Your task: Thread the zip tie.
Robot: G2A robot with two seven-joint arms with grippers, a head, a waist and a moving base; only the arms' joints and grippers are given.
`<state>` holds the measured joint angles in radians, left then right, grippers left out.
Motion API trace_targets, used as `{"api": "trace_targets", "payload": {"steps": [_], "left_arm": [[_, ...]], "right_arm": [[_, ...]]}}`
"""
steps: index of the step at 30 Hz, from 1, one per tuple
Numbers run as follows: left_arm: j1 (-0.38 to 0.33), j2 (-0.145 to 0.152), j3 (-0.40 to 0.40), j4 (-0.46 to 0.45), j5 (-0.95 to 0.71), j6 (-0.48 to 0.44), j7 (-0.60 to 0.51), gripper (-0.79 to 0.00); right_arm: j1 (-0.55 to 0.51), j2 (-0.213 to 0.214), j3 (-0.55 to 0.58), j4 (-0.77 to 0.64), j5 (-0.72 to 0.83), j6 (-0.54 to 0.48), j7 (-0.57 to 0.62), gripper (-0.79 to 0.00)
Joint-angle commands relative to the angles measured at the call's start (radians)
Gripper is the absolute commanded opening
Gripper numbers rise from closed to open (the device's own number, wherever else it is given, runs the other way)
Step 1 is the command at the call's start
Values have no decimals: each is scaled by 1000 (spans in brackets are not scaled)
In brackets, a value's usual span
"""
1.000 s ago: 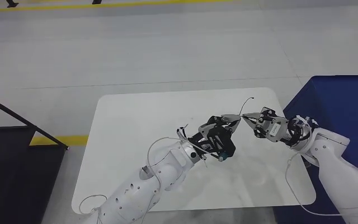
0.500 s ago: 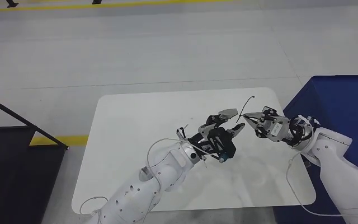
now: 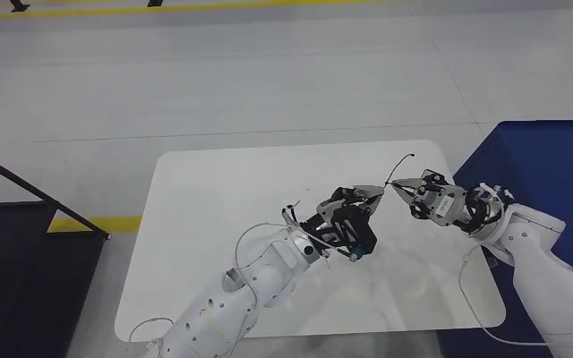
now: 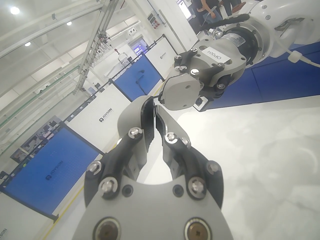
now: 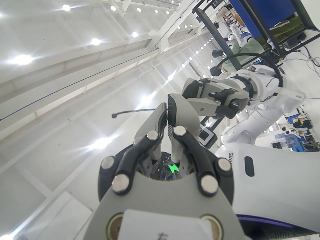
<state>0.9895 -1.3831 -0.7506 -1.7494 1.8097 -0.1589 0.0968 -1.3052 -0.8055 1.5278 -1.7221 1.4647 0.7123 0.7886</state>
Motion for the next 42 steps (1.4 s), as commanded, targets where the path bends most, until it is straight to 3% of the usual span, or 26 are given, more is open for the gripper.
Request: {"api": "trace_targets", "payload": {"steps": [1,12,20,26,29,30,42], "left_arm": [[2,-1,-2,0,8,-8,-1,-785],[8,-1,-4,2,64,-86,0,-785],[-8,-2,23,22,118,-209,-9,-785],[-11,-6,21,25,114,-218,-3,-785],[-10,-7,18,26,109,-225,1,-443],[-9,-8,17,25,108,-228,0,0],[-1,-7,-30,47,-1,-313,1,0]], "right_arm": [[-1,-1,0,-2,-1,-1,-1,-785],[13,-10,19,6,37,-9,-37,-785],[21,-14,48,14,67,-11,-53,-785],[17,-19,39,10,60,-6,-66,-785],[16,-21,36,8,55,-4,-68,-785],[17,-22,36,9,54,-3,-67,-785],[27,-26,60,27,60,11,-72,-785]]}}
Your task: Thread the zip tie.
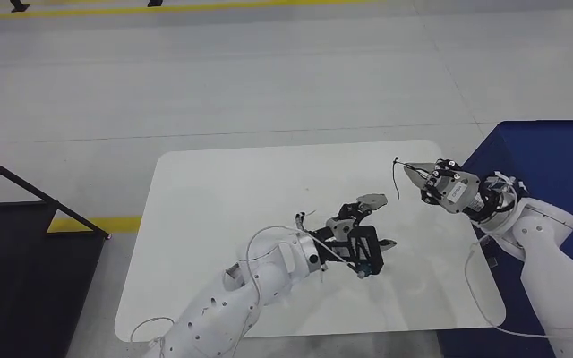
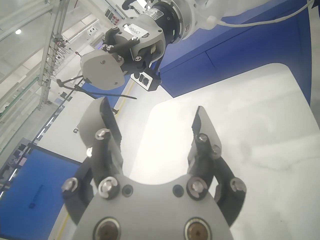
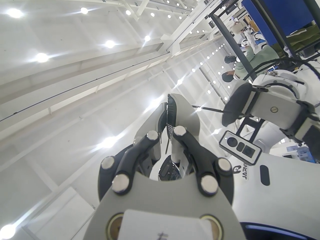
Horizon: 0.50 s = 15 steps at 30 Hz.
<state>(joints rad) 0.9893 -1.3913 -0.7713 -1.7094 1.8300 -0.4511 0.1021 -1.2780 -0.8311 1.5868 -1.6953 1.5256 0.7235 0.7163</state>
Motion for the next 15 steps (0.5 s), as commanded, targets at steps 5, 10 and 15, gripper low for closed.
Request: {"api": "trace_targets", "payload": {"steps": [5,10,15], "left_arm": [[4,10,-114,51,-353,-234,-70,0],[2,33,-292,81,-884,-346,-315,0],[16,74,-422,85,-1126,-350,-665,0]], "right_arm": [[0,0,1,0,-1,0,0,-785],[-5,-3,-7,-13,24,24,-8,-785],[8,-6,-14,-105,45,61,-33,-785]]}}
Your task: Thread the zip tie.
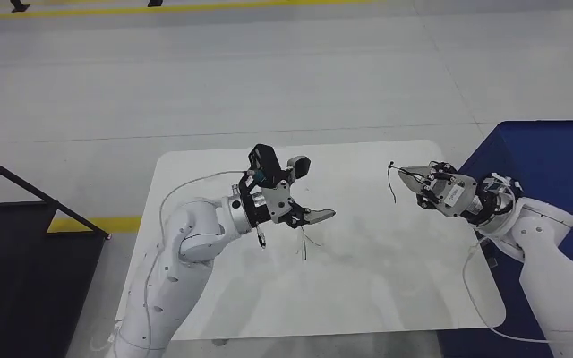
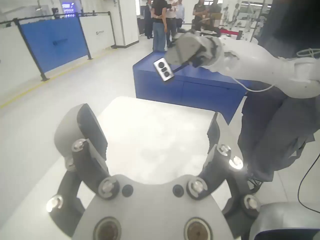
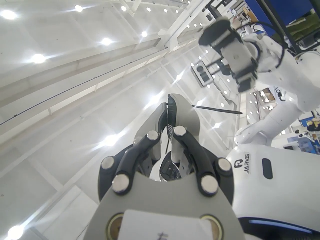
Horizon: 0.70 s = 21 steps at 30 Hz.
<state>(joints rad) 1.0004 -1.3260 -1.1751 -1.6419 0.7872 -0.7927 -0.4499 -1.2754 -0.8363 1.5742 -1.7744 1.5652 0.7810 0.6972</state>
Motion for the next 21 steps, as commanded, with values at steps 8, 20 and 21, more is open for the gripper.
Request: {"api": "trace_targets", "payload": {"steps": [8,20,21], "left_arm": [[-6,29,-61,47,-174,14,-294,0],[-6,29,-61,47,-174,14,-294,0],[-6,29,-61,47,-174,14,-294,0]], "right_arm": [[90,-11,-88,-249,208,133,-204,-785],[186,-41,-217,-181,311,-81,-567,-785],[183,-41,-214,-162,310,-89,-588,-785]]}}
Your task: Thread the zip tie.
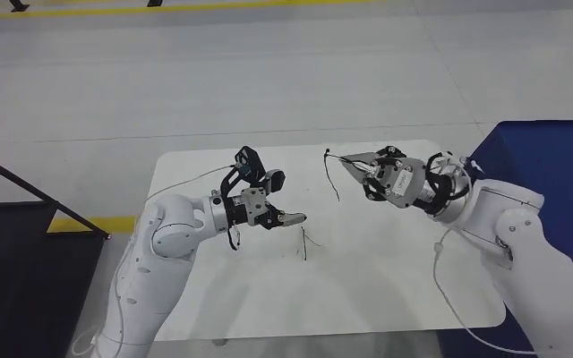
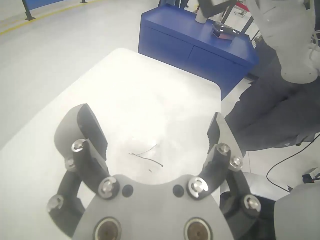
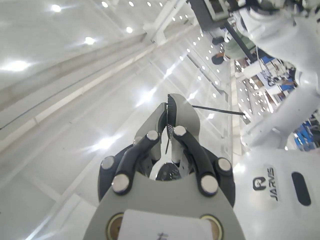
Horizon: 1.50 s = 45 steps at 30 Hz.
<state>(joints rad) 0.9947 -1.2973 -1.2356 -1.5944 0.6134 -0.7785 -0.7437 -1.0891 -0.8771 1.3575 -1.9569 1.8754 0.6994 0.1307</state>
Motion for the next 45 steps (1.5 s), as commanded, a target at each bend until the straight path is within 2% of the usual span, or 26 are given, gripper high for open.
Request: {"api": "trace_targets", "payload": {"steps": [1,6,11,19,25,27,28,30,31,32,33,34,35,37,39,45], "left_arm": [[0,0,0,0,0,0,0,0],[0,0,0,0,0,0,0,0],[0,0,0,0,0,0,0,0],[0,0,0,0,0,0,0,0],[0,0,0,0,0,0,0,0],[0,0,0,0,0,0,0,0],[0,0,0,0,0,0,0,0],[0,0,0,0,0,0,0,0],[0,0,0,0,0,0,0,0],[0,0,0,0,0,0,0,0],[0,0,0,0,0,0,0,0],[0,0,0,0,0,0,0,0],[0,0,0,0,0,0,0,0],[0,0,0,0,0,0,0,0],[0,0,0,0,0,0,0,0],[0,0,0,0,0,0,0,0]], "right_arm": [[-9,0,8,36,-2,-16,-41,-785],[-62,-1,11,108,2,-25,-161,-785],[-66,-11,-87,159,-78,-13,-312,-785],[44,-60,-330,303,-132,65,-405,-785],[113,-92,-411,367,-148,61,-441,-785],[127,-101,-429,389,-132,64,-452,-471],[135,-106,-434,398,-120,67,-459,-431],[152,-113,-446,413,-119,69,-485,-413],[157,-116,-450,419,-112,70,-493,-329],[163,-119,-452,422,-108,70,-498,-209],[168,-122,-453,425,-104,72,-502,-145],[173,-123,-449,424,-101,69,-502,-40],[178,-124,-439,412,-108,53,-491,0],[178,-120,-406,359,-173,-11,-433,0],[153,-110,-364,288,-309,-109,-350,0],[-6,-68,-172,137,-649,-392,-173,0]]}}
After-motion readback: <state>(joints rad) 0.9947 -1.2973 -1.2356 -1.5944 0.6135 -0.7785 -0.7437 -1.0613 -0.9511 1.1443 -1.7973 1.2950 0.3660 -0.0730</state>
